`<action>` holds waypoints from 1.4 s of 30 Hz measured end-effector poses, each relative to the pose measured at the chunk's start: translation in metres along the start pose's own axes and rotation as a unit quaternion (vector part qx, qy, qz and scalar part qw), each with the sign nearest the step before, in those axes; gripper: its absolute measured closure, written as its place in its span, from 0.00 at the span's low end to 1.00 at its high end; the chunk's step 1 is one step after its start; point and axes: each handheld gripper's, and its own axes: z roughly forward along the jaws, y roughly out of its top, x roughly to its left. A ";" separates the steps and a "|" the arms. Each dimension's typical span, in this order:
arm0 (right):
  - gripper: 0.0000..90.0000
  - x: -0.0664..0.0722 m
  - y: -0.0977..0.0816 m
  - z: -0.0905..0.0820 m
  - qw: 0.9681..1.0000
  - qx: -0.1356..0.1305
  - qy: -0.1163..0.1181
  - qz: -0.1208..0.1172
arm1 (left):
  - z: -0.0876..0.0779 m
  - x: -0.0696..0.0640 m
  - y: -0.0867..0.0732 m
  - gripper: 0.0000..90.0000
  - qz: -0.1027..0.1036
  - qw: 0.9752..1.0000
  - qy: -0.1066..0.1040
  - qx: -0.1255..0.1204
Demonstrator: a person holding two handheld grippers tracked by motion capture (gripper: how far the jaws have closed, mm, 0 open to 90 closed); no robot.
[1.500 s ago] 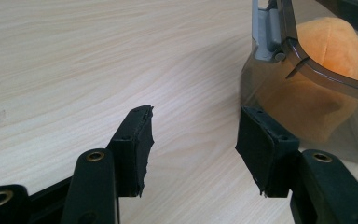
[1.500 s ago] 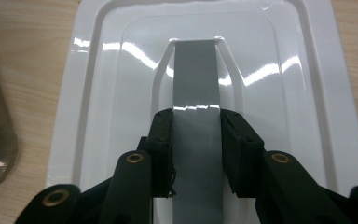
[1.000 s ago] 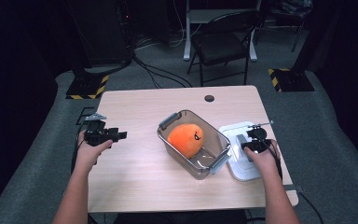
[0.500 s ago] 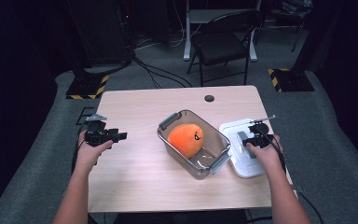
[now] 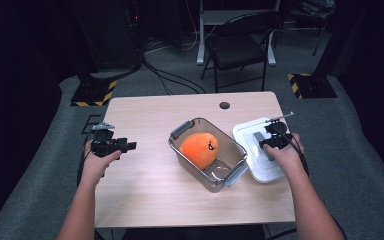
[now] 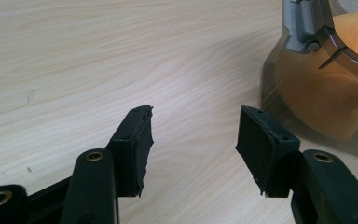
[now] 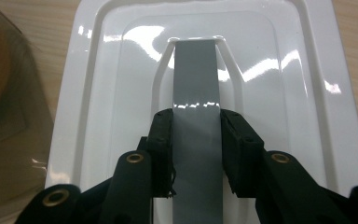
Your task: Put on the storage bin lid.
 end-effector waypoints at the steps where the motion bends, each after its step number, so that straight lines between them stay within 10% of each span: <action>1: 0.74 0.001 0.001 -0.001 1.000 0.002 0.001 0.001 | 0.000 0.000 0.000 0.50 0.001 1.000 -0.002 0.003; 42: 0.74 0.008 0.038 -0.063 0.999 -0.036 0.014 -0.021 | -0.003 0.006 -0.002 0.50 -0.007 1.000 0.007 -0.005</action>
